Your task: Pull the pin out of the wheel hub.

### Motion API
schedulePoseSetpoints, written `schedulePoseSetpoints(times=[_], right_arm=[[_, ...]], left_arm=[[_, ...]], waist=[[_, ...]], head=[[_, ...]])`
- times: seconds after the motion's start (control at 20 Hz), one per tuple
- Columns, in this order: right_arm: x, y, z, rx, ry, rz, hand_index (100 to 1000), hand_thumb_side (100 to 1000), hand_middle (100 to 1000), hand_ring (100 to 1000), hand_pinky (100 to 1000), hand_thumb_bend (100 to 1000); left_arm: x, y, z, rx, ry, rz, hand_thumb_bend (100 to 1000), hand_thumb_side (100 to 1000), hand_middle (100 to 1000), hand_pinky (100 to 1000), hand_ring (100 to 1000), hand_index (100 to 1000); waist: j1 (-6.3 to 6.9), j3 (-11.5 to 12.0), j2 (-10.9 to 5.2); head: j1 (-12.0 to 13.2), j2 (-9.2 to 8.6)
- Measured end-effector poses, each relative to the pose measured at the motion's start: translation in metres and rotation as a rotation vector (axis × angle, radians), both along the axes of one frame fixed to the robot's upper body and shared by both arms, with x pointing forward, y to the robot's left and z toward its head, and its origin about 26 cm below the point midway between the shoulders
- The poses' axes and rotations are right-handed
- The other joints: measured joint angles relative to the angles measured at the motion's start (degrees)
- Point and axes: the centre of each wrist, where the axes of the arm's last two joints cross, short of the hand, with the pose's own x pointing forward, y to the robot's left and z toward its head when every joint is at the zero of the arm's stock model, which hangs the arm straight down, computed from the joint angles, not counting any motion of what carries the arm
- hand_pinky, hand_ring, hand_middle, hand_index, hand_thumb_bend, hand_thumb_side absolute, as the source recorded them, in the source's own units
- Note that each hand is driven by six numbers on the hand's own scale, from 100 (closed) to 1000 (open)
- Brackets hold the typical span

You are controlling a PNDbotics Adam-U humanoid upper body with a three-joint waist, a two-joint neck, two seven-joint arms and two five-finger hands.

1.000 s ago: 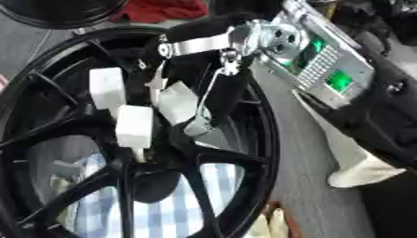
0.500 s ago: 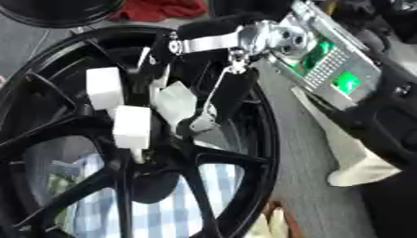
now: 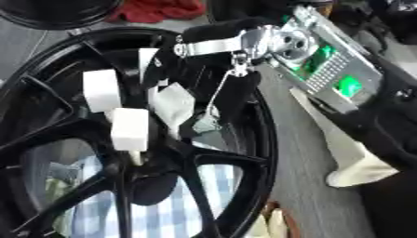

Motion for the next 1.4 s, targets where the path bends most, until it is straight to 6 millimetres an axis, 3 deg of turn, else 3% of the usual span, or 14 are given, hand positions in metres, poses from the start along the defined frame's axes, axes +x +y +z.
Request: schedulePoseSetpoints(times=[1.4], right_arm=[[0.006,-0.015,0.006,0.014,-0.028,-0.102,826,100,803,892,856,417]], left_arm=[[-0.001,0.001,-0.002,0.002,0.009,0.002,100,735,669,879,632,764]], waist=[[0.17,-0.61,0.01]], head=[[-0.46,-0.08]])
